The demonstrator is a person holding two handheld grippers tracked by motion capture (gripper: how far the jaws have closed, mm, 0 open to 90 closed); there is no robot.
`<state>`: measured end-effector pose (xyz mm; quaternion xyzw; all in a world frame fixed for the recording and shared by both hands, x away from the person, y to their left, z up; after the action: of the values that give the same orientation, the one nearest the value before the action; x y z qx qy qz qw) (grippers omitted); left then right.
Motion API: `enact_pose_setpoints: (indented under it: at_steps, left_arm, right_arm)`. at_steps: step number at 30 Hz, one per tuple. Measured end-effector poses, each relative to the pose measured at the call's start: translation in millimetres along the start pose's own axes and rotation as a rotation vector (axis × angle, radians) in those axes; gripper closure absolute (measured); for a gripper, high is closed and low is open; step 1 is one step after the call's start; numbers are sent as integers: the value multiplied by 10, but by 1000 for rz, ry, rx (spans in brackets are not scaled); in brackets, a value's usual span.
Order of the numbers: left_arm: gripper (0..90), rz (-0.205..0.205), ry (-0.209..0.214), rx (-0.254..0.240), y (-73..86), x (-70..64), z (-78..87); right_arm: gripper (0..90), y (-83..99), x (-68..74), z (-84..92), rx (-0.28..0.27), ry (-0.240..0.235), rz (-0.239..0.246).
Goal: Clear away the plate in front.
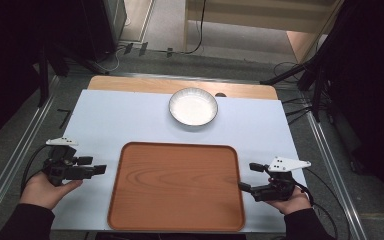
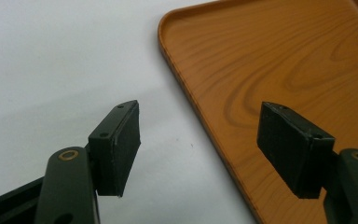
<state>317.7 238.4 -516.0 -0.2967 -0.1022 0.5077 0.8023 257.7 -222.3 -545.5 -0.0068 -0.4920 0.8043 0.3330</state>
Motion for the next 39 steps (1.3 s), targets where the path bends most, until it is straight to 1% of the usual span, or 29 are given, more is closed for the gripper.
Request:
enact_pose_setpoints:
  at_steps: [1,3,4,6,10,13,17,18,19,20,21,22,23,24,25,29,30,32,34,35,36,38,39]
  left_arm:
    - [309,0,0,0,0,0,0]
    - [312,3,-2,2,-78,12,-4]
    - [316,3,-2,2,-78,12,-4]
    - [327,-3,8,4,-152,-1,-20]
    - [336,-11,10,10,-213,-22,-47]
    - [346,-14,13,2,-293,-40,-63]
    - [353,-13,16,-1,-350,-46,-76]
    - [345,-2,13,9,-385,-47,-89]
    - [334,-2,13,9,-385,-47,-89]
    - [334,7,12,18,-401,-45,-96]
    - [332,1,-13,6,-449,-33,-95]
    - [345,-10,-22,-4,-474,-34,-90]
    - [348,-8,-15,-8,-493,-45,-89]
    - [348,0,-4,-2,-507,-58,-97]
    - [349,1,-7,5,-519,-61,-108]
    - [346,-7,-1,15,-560,-90,-143]
    - [344,-4,4,17,-578,-101,-155]
    - [341,-12,14,25,-626,-121,-192]
    - [337,-15,14,26,-642,-125,-205]
    - [334,-19,16,33,-675,-129,-238]
    - [333,-19,16,33,-675,-129,-238]
    - [330,-17,14,39,-739,-135,-291]
    - [330,-17,14,39,-739,-135,-291]
  right_arm:
    - [165,0,0,0,0,0,0]
    - [165,-1,-1,-1,-2,1,-5]
    - [165,-2,-2,1,-2,1,-3]
    - [165,-3,0,5,-4,0,-6]
    - [166,-2,-1,3,-3,1,-4]
    - [168,0,-6,4,-2,3,-5]
    - [168,1,-7,6,-2,4,-7]
    - [168,1,-8,4,-1,3,-4]
    - [168,1,-8,4,-1,3,-4]
    - [168,0,-7,1,-3,3,-5]
    - [168,-1,-6,2,-2,2,-4]
    - [169,0,-5,-1,-3,2,-7]
    - [169,0,-6,-5,-4,3,-8]
    - [169,1,-11,-8,-2,4,-3]
    - [169,5,-8,-11,2,0,-5]
    - [169,5,0,-18,4,-2,-10]
    - [169,4,-2,-18,3,-2,-3]
    - [170,3,-2,-18,3,-1,-3]
    - [173,3,-2,-18,2,1,-6]
    - [176,8,-11,-16,7,7,-9]
    - [176,8,-11,-16,7,7,-9]
    - [178,5,-15,-11,3,7,-10]
    - [178,2,-13,-12,1,7,-12]
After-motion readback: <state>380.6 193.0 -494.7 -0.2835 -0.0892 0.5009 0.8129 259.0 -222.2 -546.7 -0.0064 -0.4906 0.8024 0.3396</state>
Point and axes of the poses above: each handheld gripper's, and its own axes: z roughly backward along the jaws, y roughly out of its underside, x roughly to its left, the point moved 9 cm from there along -z, roughly forward along the jaws, and after that the axes turned 11 degrees about -y, right-handed, at the moved point
